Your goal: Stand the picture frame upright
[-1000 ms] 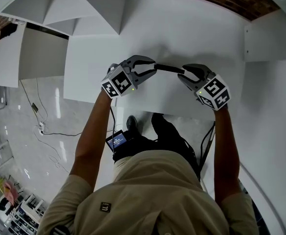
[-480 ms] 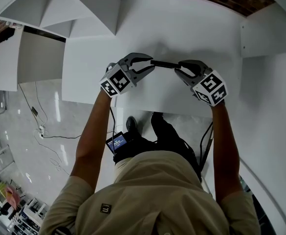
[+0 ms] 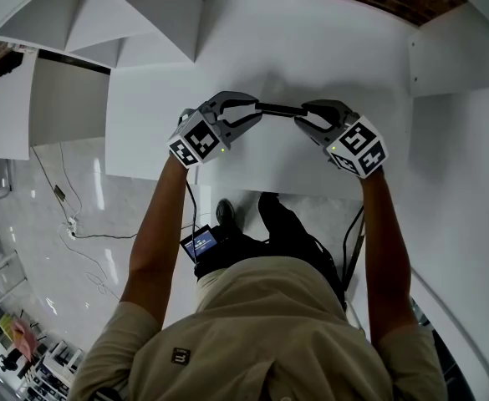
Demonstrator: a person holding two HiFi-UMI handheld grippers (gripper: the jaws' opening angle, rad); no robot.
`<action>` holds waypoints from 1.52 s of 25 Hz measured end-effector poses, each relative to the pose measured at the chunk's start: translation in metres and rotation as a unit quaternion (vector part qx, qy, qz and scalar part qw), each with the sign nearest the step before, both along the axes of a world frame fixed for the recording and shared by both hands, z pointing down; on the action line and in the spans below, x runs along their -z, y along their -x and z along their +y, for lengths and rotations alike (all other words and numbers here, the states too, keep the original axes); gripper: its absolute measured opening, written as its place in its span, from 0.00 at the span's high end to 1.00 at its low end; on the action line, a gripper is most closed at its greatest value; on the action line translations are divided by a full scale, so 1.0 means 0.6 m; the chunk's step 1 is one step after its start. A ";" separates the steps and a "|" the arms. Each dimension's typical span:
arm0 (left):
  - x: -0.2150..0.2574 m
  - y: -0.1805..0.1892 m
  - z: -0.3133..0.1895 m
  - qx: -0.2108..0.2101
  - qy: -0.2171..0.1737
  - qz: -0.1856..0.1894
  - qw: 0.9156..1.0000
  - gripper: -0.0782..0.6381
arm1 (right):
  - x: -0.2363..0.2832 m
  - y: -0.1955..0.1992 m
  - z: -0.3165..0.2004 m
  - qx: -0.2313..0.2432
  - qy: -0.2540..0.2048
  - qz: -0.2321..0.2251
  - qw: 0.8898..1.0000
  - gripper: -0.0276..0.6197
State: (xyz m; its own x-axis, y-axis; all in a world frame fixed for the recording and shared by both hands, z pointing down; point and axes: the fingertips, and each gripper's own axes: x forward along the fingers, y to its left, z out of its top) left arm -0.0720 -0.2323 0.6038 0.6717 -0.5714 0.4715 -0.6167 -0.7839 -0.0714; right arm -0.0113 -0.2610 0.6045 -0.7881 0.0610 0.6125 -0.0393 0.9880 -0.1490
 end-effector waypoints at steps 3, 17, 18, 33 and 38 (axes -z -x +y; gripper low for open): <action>0.006 0.006 0.007 -0.001 -0.002 -0.003 1.000 0.78 | 0.006 0.001 0.002 -0.003 -0.002 -0.001 1.000 0.76; 0.120 0.059 0.093 0.024 -0.044 -0.024 0.998 0.78 | 0.129 -0.026 0.026 -0.127 -0.064 -0.045 0.989 0.72; 0.139 0.065 0.102 0.028 -0.051 -0.022 0.998 0.78 | 0.150 -0.027 0.034 -0.136 -0.071 -0.055 0.987 0.73; 0.411 0.158 0.349 0.133 -0.144 0.058 0.979 0.88 | 0.421 -0.043 0.311 -0.171 -0.157 -0.134 0.963 0.95; 0.484 0.180 0.459 0.148 -0.160 0.074 0.973 0.88 | 0.486 -0.042 0.417 -0.172 -0.190 -0.138 0.957 0.95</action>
